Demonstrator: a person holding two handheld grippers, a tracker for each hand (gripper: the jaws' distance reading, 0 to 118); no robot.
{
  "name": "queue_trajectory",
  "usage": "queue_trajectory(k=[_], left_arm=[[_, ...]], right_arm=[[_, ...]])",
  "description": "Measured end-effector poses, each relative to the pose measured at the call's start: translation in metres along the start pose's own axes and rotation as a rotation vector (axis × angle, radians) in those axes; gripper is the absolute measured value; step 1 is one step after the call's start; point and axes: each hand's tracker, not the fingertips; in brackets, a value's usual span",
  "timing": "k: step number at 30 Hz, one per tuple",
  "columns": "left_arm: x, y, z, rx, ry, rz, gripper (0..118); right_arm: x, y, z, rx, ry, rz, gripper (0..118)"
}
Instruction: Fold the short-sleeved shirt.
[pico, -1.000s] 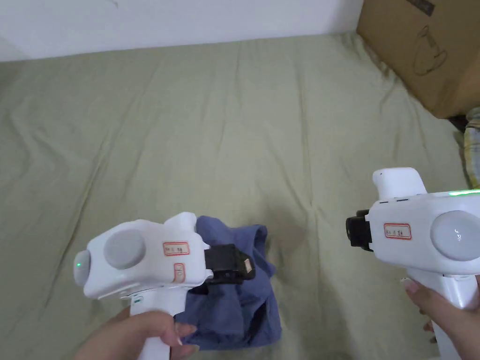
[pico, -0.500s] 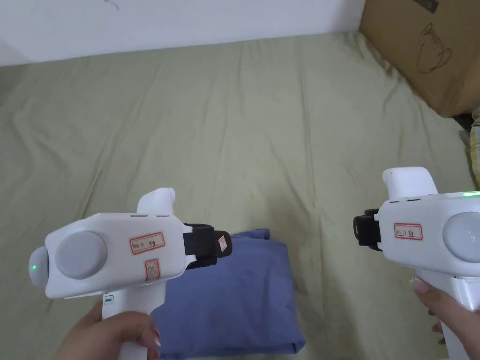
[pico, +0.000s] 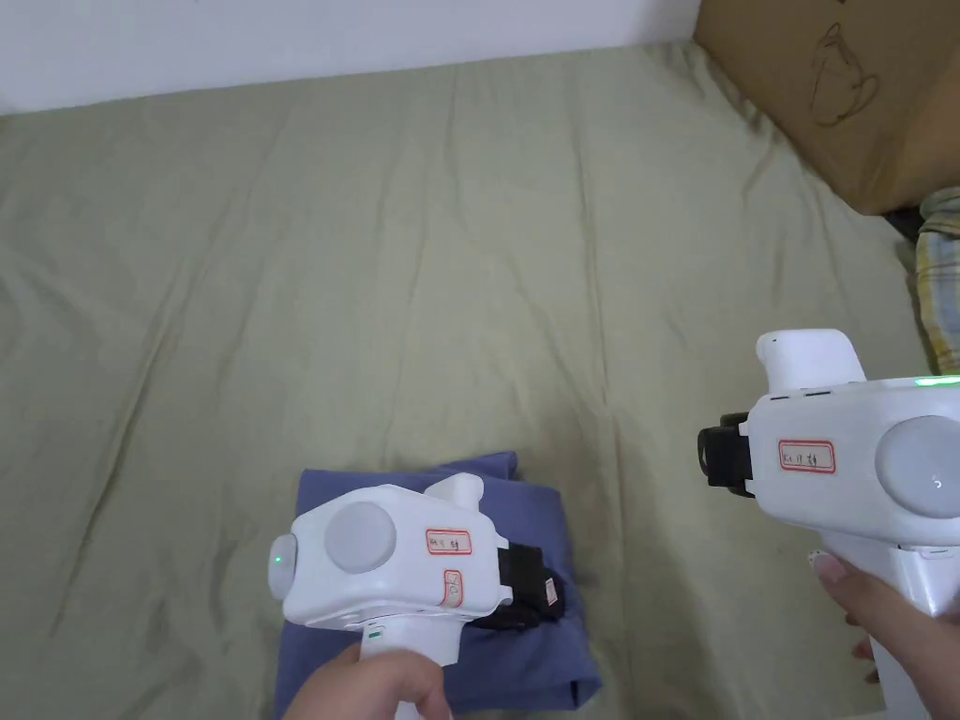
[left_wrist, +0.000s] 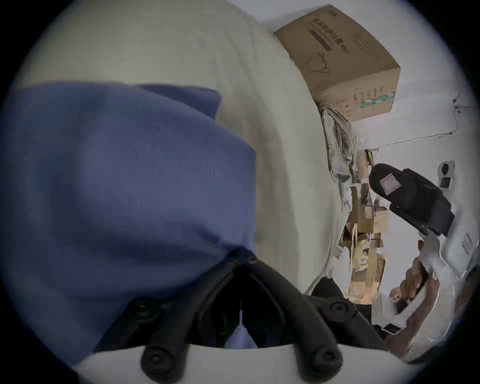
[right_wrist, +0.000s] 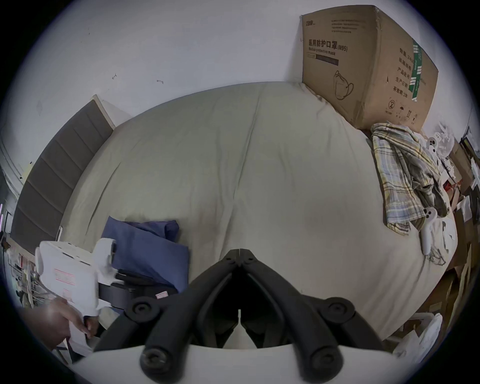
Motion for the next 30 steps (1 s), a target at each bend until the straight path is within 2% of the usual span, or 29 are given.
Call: queue_trajectory(k=[5, 8, 11, 13, 17, 21, 22, 26, 27, 30], left_arm=[[0.016, 0.0, -0.001, -0.018, -0.155, 0.011, 0], [0.029, -0.006, 0.031, 0.083, -0.177, -0.102, 0], [0.019, -0.012, 0.084, 0.208, -0.173, -0.134, 0], [0.001, -0.019, 0.122, 0.282, -0.13, -0.119, 0], [-0.047, -0.037, 0.185, 0.378, 0.005, -0.058, 0], [-0.086, -0.056, 0.216, 0.411, 0.047, 0.042, 0], [-0.094, -0.061, 0.22, 0.414, 0.042, 0.067, 0], [-0.117, -0.07, 0.227, 0.408, -0.021, 0.123, 0], [-0.121, -0.069, 0.226, 0.404, -0.031, 0.127, 0], [-0.133, -0.065, 0.221, 0.38, -0.074, 0.14, 0]], right_arm=[[0.0, 0.0, 0.003, 0.005, 0.007, -0.01, 0], [0.0, 0.002, 0.01, 0.018, 0.004, -0.008, 0], [-0.002, 0.004, 0.016, 0.031, 0.01, -0.008, 0], [-0.007, 0.005, 0.015, 0.034, 0.071, -0.017, 0], [-0.036, 0.002, -0.003, -0.038, 0.27, 0.001, 0], [-0.065, -0.011, -0.044, -0.184, 0.516, -0.07, 0], [-0.069, -0.015, -0.056, -0.23, 0.538, -0.081, 0], [-0.068, -0.031, -0.094, -0.342, 0.498, -0.065, 0], [-0.063, -0.034, -0.101, -0.359, 0.497, -0.08, 0], [-0.041, -0.041, -0.112, -0.366, 0.563, -0.193, 0]])
